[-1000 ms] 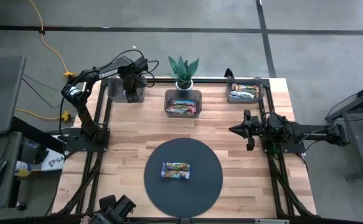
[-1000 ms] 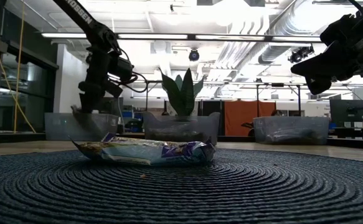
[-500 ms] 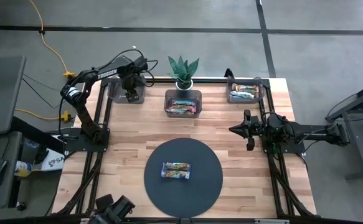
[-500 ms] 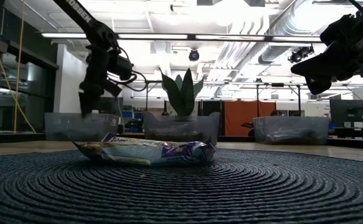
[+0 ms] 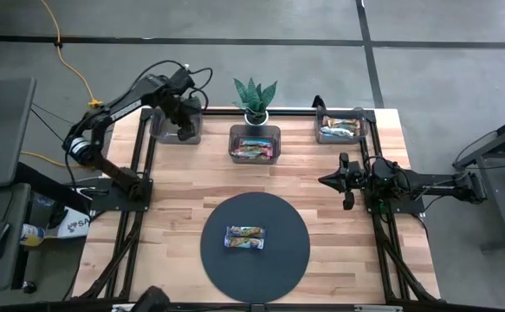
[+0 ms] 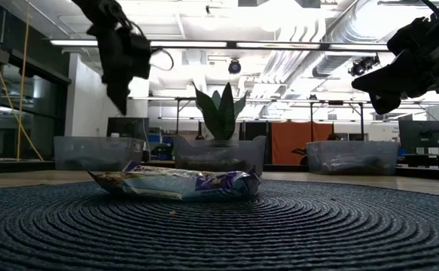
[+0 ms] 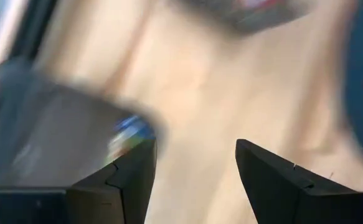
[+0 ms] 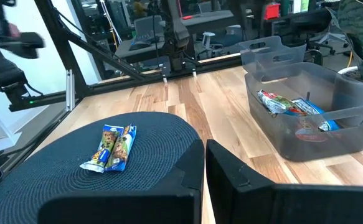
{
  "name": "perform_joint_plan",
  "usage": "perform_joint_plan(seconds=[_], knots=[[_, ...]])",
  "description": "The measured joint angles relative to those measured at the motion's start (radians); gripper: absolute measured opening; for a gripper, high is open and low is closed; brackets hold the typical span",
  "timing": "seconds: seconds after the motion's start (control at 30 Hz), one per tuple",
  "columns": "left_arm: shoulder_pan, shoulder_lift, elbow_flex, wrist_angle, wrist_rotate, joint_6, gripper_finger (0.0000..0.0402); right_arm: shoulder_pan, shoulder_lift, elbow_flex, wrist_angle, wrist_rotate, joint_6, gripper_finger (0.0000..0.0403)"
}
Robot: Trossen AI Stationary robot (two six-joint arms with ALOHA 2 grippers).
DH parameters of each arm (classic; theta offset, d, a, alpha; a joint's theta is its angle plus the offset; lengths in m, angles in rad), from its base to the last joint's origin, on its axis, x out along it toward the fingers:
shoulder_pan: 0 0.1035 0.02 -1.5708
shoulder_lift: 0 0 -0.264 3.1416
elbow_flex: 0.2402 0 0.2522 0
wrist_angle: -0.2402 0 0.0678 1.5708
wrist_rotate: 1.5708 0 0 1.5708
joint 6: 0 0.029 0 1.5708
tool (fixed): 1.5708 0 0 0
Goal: Pick and place Granola Bars by type
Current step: Put the blue granola bar into the left black bin
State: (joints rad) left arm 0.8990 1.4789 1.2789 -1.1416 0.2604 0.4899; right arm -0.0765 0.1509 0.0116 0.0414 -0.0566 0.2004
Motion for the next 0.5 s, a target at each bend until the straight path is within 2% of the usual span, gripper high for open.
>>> perform_joint_plan(seconds=[0.13, 0.33, 0.4, 0.5], knots=[[-0.059, -0.063, 0.0, 0.0, 0.199, 0.01, 0.0216, 0.0, 0.0, 0.0, 0.0, 0.0, 0.0, 0.0], [-0.233, -0.124, 0.0, 0.022, 0.437, -0.068, 0.0216, 0.0, 0.0, 0.0, 0.0, 0.0, 0.0, 0.0], [-0.302, -0.138, 0.0, 0.057, 0.48, -0.134, 0.0216, 0.0, 0.0, 0.0, 0.0, 0.0, 0.0, 0.0], [-0.43, -0.159, 0.0, 0.121, 0.483, -0.224, 0.0216, 0.0, 0.0, 0.0, 0.0, 0.0, 0.0, 0.0]])
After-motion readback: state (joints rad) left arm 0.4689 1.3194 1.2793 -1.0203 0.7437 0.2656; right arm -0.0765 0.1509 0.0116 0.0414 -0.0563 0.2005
